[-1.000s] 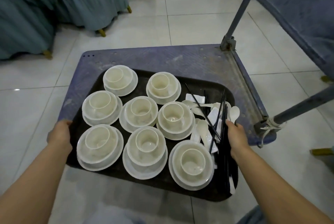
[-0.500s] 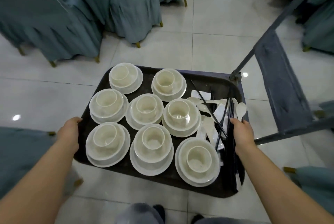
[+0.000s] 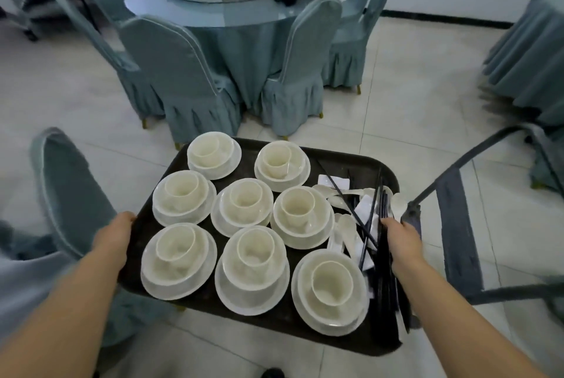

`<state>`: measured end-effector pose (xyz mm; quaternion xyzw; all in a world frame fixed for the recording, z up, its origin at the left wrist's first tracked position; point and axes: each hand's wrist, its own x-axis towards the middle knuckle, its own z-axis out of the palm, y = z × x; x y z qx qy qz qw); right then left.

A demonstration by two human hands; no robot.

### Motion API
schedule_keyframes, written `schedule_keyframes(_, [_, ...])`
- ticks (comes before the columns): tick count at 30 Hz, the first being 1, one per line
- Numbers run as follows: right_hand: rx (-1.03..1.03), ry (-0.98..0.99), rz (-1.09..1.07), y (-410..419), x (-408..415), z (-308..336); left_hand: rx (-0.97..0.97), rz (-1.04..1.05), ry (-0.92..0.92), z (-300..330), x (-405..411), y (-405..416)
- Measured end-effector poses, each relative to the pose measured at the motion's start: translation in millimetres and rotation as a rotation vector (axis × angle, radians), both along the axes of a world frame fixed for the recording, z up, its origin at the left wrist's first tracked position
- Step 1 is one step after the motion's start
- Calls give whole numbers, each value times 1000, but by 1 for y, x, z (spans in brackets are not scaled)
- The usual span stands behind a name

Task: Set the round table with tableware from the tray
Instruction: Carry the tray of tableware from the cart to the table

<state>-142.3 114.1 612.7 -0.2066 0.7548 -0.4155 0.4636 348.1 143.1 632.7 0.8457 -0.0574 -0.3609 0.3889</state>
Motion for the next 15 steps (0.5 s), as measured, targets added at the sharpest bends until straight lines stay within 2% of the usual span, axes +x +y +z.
schedule_keyframes(8, [-17, 32, 218, -15, 63, 69, -92, 196, 7, 65, 61, 83])
schedule_keyframes(15, [-90, 1, 419, -6, 152, 106, -213, 443, -46, 103, 99, 185])
